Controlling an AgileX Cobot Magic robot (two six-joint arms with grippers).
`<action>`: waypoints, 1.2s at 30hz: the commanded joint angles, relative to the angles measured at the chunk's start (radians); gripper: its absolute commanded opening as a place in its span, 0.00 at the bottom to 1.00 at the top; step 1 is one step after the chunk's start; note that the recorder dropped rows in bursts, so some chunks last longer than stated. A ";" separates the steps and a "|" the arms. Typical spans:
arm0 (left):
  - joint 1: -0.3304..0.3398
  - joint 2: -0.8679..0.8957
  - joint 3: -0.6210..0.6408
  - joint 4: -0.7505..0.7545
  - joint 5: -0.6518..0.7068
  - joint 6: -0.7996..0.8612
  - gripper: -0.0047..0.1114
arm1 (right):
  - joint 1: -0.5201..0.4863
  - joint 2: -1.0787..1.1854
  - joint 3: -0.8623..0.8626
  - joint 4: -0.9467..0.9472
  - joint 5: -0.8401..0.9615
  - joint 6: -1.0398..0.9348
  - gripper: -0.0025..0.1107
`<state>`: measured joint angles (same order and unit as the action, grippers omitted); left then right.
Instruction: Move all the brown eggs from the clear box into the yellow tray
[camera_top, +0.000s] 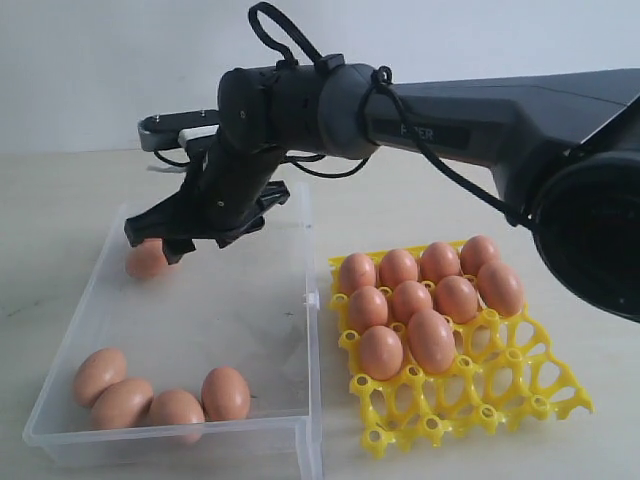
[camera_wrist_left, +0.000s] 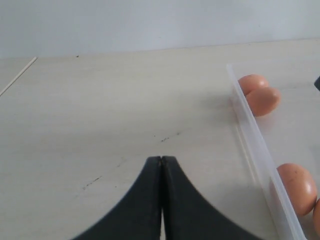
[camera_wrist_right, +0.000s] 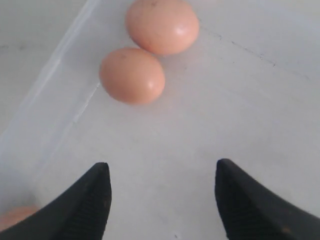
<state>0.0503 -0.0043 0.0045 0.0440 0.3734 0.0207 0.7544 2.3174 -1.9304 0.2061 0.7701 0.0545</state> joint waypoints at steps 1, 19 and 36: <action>0.002 0.004 -0.005 0.003 -0.005 0.001 0.04 | 0.007 0.022 -0.037 0.021 -0.033 -0.146 0.55; 0.002 0.004 -0.005 0.003 -0.005 0.001 0.04 | 0.037 0.073 -0.051 0.229 -0.202 -0.701 0.55; 0.002 0.004 -0.005 0.003 -0.005 0.001 0.04 | 0.030 0.200 -0.189 0.191 -0.155 0.403 0.55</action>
<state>0.0503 -0.0043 0.0045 0.0440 0.3734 0.0207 0.7894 2.5094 -2.1096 0.4288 0.5898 0.3827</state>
